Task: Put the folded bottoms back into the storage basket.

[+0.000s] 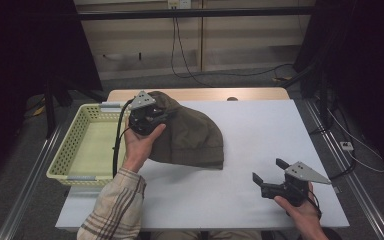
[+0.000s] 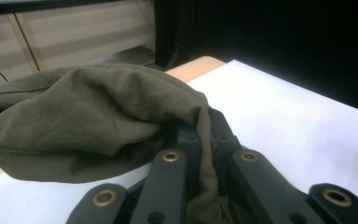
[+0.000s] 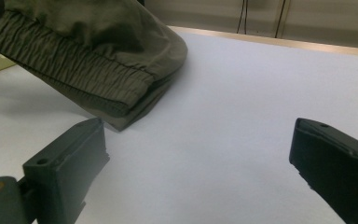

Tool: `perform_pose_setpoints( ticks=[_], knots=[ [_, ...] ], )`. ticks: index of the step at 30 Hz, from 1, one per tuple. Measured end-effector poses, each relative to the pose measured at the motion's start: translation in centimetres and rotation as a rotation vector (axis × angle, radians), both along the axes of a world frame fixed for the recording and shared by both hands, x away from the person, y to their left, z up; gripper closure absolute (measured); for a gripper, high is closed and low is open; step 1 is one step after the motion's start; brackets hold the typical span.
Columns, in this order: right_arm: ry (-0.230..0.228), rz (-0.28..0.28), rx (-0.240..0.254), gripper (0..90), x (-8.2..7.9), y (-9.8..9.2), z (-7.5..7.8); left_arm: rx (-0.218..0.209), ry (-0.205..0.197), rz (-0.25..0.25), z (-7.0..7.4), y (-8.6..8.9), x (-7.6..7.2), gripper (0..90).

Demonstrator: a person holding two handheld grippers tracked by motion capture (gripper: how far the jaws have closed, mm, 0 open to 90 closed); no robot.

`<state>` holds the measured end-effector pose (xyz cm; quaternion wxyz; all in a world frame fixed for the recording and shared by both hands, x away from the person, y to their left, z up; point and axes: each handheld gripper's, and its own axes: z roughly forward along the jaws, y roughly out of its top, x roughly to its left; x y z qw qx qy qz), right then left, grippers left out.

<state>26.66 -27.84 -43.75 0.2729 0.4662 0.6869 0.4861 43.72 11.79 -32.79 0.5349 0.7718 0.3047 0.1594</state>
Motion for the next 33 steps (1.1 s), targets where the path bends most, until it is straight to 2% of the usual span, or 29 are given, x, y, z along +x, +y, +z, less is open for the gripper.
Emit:
perform_pose_setpoints(
  ticks=[9, 14, 15, 23, 33],
  knots=[
    [0.0, 0.0, -0.001, 3.9, 0.0, 0.0, 0.0, -0.029, -0.057, 0.017, 2.0, 1.7, -0.8, 87.1],
    [-0.001, 0.001, 0.001, 3.9, 0.0, 0.0, 0.0, -0.046, -0.069, 0.027, 2.5, 2.4, -1.0, 87.1],
    [0.0, 0.002, 0.0, 3.9, 0.0, 0.0, 0.0, -0.044, -0.085, 0.037, 2.8, 2.7, -1.0, 87.1],
    [0.001, 0.001, -0.002, 3.9, 0.1, 0.0, 0.0, -0.058, -0.104, 0.047, 4.0, 3.6, -1.1, 87.1],
    [0.001, 0.002, -0.004, 3.9, 0.0, 0.0, 0.0, -0.08, -0.138, 0.076, 5.5, 5.6, -2.3, 87.1]
  ],
)
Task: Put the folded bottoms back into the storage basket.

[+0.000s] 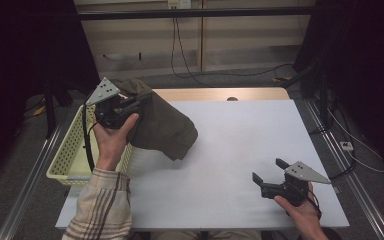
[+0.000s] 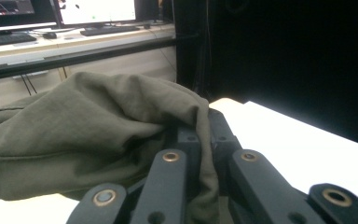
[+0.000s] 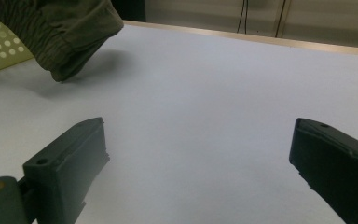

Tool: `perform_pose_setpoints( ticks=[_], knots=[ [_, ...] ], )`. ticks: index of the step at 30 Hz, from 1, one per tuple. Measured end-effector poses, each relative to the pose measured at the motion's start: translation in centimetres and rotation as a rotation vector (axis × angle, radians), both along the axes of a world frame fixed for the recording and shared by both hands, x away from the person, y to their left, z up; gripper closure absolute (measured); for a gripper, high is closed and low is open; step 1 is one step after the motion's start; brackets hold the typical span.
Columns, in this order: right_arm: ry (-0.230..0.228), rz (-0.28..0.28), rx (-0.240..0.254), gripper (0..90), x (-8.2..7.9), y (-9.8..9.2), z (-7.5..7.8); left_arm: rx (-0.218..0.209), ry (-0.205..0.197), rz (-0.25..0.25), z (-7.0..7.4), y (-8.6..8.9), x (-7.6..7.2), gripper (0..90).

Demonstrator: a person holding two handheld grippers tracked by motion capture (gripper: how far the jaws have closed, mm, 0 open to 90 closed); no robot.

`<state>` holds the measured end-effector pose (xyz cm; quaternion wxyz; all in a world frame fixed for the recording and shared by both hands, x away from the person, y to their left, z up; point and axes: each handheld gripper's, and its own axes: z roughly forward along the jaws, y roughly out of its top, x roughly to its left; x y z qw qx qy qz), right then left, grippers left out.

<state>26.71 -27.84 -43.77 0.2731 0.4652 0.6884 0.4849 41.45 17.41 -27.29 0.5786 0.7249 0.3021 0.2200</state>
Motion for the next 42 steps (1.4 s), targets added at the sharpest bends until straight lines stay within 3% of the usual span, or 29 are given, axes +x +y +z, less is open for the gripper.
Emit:
perform_pose_setpoints(
  ticks=[13, 42],
  knots=[
    [0.002, 0.002, 0.0, 3.9, 0.0, 0.0, 0.0, -0.06, -0.033, 0.028, 1.3, 2.3, -0.9, 87.1],
    [0.005, 0.007, -0.002, 3.9, -0.1, 0.1, 0.0, -0.109, -0.128, 0.111, 4.2, 6.7, -3.8, 87.1]
  ],
)
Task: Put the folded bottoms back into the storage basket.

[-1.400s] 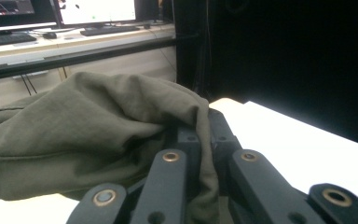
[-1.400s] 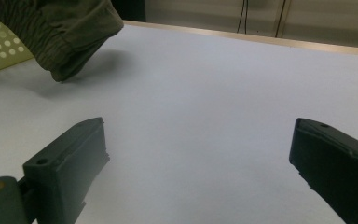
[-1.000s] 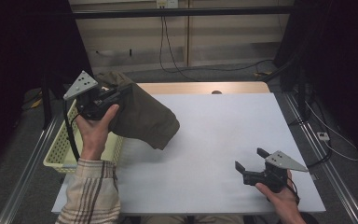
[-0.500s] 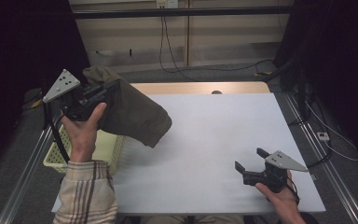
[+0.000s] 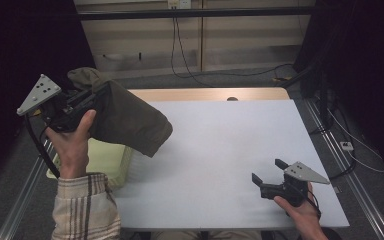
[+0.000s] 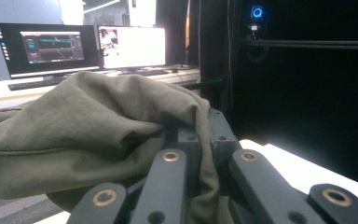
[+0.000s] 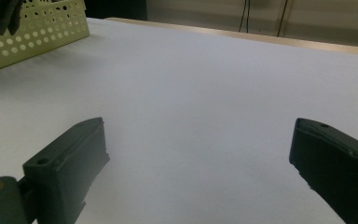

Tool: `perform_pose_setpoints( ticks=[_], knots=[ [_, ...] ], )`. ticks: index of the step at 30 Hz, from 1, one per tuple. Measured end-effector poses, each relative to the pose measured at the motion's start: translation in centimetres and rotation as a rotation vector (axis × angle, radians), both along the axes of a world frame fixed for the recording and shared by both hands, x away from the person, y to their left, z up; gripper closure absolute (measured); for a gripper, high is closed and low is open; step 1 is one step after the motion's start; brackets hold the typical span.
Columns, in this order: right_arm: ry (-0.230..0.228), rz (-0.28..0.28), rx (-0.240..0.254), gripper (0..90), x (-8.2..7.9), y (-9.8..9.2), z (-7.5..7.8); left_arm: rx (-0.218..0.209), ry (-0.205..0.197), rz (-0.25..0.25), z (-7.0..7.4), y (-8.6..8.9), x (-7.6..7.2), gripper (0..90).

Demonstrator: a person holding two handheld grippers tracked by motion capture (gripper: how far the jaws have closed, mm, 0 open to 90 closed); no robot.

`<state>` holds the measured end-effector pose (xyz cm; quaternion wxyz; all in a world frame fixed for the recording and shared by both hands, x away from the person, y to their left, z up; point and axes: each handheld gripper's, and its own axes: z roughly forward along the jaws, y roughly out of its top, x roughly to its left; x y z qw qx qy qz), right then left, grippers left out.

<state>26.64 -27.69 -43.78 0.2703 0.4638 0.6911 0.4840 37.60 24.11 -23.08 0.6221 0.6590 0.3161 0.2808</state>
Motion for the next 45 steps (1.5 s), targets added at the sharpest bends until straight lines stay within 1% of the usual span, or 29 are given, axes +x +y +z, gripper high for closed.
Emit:
perform_pose_setpoints(
  ticks=[2, 3, 4, 5, 8, 9, 10, 13, 15, 16, 18, 23, 26, 27, 28, 29, 30, 33, 38, 39, 41, 42, 43, 44, 45],
  knots=[
    [0.001, 0.0, 0.001, 3.9, 0.0, 0.0, 0.0, -0.003, -0.01, 0.009, 0.2, 0.6, -0.3, 87.1],
    [0.001, 0.0, 0.001, 3.9, 0.0, 0.0, 0.0, -0.003, -0.01, 0.009, 0.2, 0.6, -0.3, 87.1],
    [0.001, 0.0, 0.002, 3.9, 0.0, 0.0, 0.0, -0.009, -0.014, 0.02, 0.4, 1.0, -0.4, 87.2],
    [0.001, 0.0, 0.002, 3.9, 0.0, 0.0, 0.0, -0.009, -0.014, 0.02, 0.4, 1.0, -0.4, 87.1],
    [0.002, 0.001, 0.003, 3.9, 0.0, 0.0, 0.0, -0.019, -0.019, 0.029, 0.5, 1.7, -0.6, 87.1],
    [0.003, 0.0, 0.004, 3.9, 0.0, 0.0, 0.0, -0.03, -0.024, 0.038, 0.6, 2.1, -0.8, 87.1],
    [0.003, 0.0, 0.004, 3.9, 0.0, 0.0, 0.0, -0.03, -0.024, 0.038, 0.6, 2.1, -0.8, 87.1],
    [0.001, 0.0, 0.002, 3.9, 0.0, 0.0, 0.0, -0.043, -0.038, 0.055, 0.9, 2.8, -1.4, 87.1],
    [0.001, 0.0, 0.002, 3.9, 0.0, 0.0, 0.0, -0.05, -0.043, 0.059, 1.0, 3.0, -1.5, 87.1],
    [0.002, 0.001, 0.001, 3.9, 0.0, 0.0, 0.0, -0.046, -0.046, 0.064, 1.1, 3.3, -1.6, 87.1],
    [0.003, 0.001, 0.003, 3.9, 0.0, 0.0, 0.0, -0.059, -0.051, 0.072, 1.2, 3.9, -1.9, 87.1],
    [0.003, 0.001, 0.003, 3.9, 0.0, 0.0, 0.0, -0.084, -0.058, 0.105, 1.4, 5.2, -2.4, 87.1],
    [0.003, 0.001, 0.003, 3.9, 0.0, 0.0, 0.0, -0.091, -0.061, 0.116, 1.4, 5.7, -2.6, 87.1],
    [0.003, 0.0, 0.003, 3.9, 0.0, 0.0, 0.0, -0.088, -0.065, 0.143, 1.4, 6.0, -2.8, 87.1],
    [0.003, 0.0, 0.003, 3.9, 0.0, 0.0, 0.0, -0.088, -0.065, 0.143, 1.4, 6.0, -2.8, 87.1],
    [0.003, 0.0, 0.003, 3.9, 0.0, 0.0, 0.0, -0.08, -0.062, 0.15, 1.4, 6.2, -2.8, 87.1],
    [0.003, 0.0, 0.003, 3.9, 0.0, 0.0, 0.0, -0.083, -0.06, 0.154, 1.4, 6.4, -2.9, 87.1],
    [0.003, 0.001, 0.002, 3.9, 0.0, 0.0, 0.0, -0.073, -0.046, 0.195, 1.3, 7.0, -2.8, 87.1],
    [0.003, 0.001, 0.002, 3.9, 0.0, 0.0, 0.0, -0.076, -0.03, 0.215, 1.0, 7.7, -2.6, 87.1],
    [0.003, 0.001, 0.002, 3.9, 0.1, 0.0, 0.0, -0.076, -0.013, 0.224, 0.8, 8.1, -2.4, 87.1],
    [0.003, 0.0, 0.003, 3.9, 0.1, 0.0, 0.0, -0.067, 0.004, 0.241, 0.6, 8.3, -2.1, 87.1],
    [0.003, 0.0, 0.003, 3.9, 0.1, 0.0, 0.0, -0.067, 0.004, 0.241, 0.6, 8.3, -2.1, 87.1],
    [0.006, -0.003, 0.003, 3.9, 0.1, 0.0, -0.1, -0.05, 0.026, 0.25, 0.4, 8.4, -1.6, 87.1],
    [0.006, -0.003, 0.003, 3.9, 0.1, 0.0, -0.1, -0.05, 0.026, 0.25, 0.4, 8.4, -1.6, 87.1],
    [0.007, -0.004, 0.004, 3.9, 0.2, 0.0, -0.1, -0.041, 0.038, 0.256, 0.3, 8.5, -1.5, 87.1]
  ],
)
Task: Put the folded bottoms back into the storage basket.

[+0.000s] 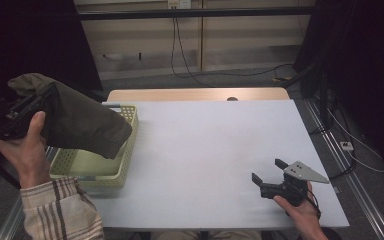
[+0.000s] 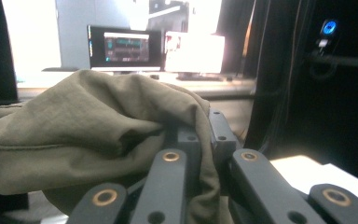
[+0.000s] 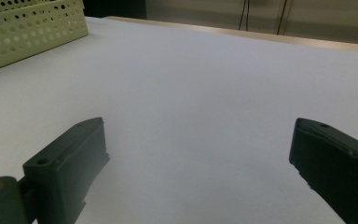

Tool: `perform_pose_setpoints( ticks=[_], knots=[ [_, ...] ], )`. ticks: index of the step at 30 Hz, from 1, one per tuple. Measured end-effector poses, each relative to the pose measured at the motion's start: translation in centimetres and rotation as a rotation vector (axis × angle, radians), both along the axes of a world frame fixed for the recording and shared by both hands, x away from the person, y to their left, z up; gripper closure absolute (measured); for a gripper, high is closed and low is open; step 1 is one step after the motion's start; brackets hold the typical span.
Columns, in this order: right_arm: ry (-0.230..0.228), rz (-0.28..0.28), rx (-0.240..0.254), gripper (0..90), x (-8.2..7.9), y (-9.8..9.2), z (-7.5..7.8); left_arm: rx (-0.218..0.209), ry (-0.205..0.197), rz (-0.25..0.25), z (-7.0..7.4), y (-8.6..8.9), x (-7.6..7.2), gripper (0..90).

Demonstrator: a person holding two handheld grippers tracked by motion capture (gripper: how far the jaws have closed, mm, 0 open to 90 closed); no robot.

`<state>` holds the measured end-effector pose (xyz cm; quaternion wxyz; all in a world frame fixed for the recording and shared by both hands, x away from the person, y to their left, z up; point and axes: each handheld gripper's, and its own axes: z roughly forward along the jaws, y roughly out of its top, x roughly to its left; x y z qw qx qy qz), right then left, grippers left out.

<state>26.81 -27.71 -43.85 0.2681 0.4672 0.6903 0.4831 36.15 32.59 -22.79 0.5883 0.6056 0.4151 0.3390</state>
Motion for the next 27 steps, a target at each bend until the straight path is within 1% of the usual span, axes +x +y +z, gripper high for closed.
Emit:
perform_pose_setpoints(
  ticks=[4, 6, 7, 8, 9, 10, 11, 12, 13, 14, 16, 21, 27],
  knots=[
    [0.0, 0.0, -0.003, 3.9, 0.0, 0.0, 0.0, 0.037, 0.066, 0.015, -0.9, 0.6, 0.6, 87.1],
    [-0.001, 0.0, -0.007, 3.9, 0.0, 0.0, 0.0, 0.053, 0.086, 0.022, -1.5, 0.8, 0.7, 87.1],
    [0.0, -0.001, -0.007, 3.9, 0.0, 0.1, 0.0, 0.052, 0.093, 0.023, -1.8, 0.9, 0.7, 87.1],
    [0.0, -0.001, -0.006, 3.9, 0.1, 0.1, 0.0, 0.054, 0.11, 0.031, -2.1, 1.1, 0.9, 87.0],
    [0.0, -0.001, -0.006, 3.9, 0.1, 0.1, 0.0, 0.054, 0.11, 0.031, -2.1, 1.1, 0.9, 87.1],
    [0.001, -0.002, -0.004, 3.9, 0.1, 0.1, 0.0, 0.043, 0.113, 0.029, -2.2, 1.2, 1.0, 87.1],
    [0.005, -0.002, -0.004, 3.9, 0.1, 0.2, 0.0, 0.045, 0.116, 0.024, -2.3, 1.3, 1.0, 87.0],
    [0.002, 0.0, -0.004, 3.9, 0.1, 0.2, 0.0, 0.059, 0.128, 0.016, -2.4, 1.3, 1.0, 87.0],
    [0.003, -0.001, -0.003, 3.9, 0.0, 0.2, 0.0, 0.059, 0.128, 0.016, -2.4, 1.3, 1.0, 87.0],
    [0.004, -0.001, -0.003, 3.9, 0.1, 0.1, 0.0, 0.067, 0.139, 0.011, -2.6, 1.3, 1.0, 87.0],
    [0.006, 0.0, -0.004, 3.9, 0.1, 0.1, 0.0, 0.064, 0.144, 0.006, -2.7, 1.4, 1.1, 87.0],
    [0.002, 0.01, -0.006, 3.9, 0.0, 0.2, 0.0, 0.087, 0.166, -0.003, -3.0, 1.6, 1.2, 87.0],
    [0.001, 0.011, -0.007, 3.9, 0.0, 0.2, 0.0, 0.101, 0.183, -0.043, -3.2, 1.5, 1.4, 86.9]
  ],
)
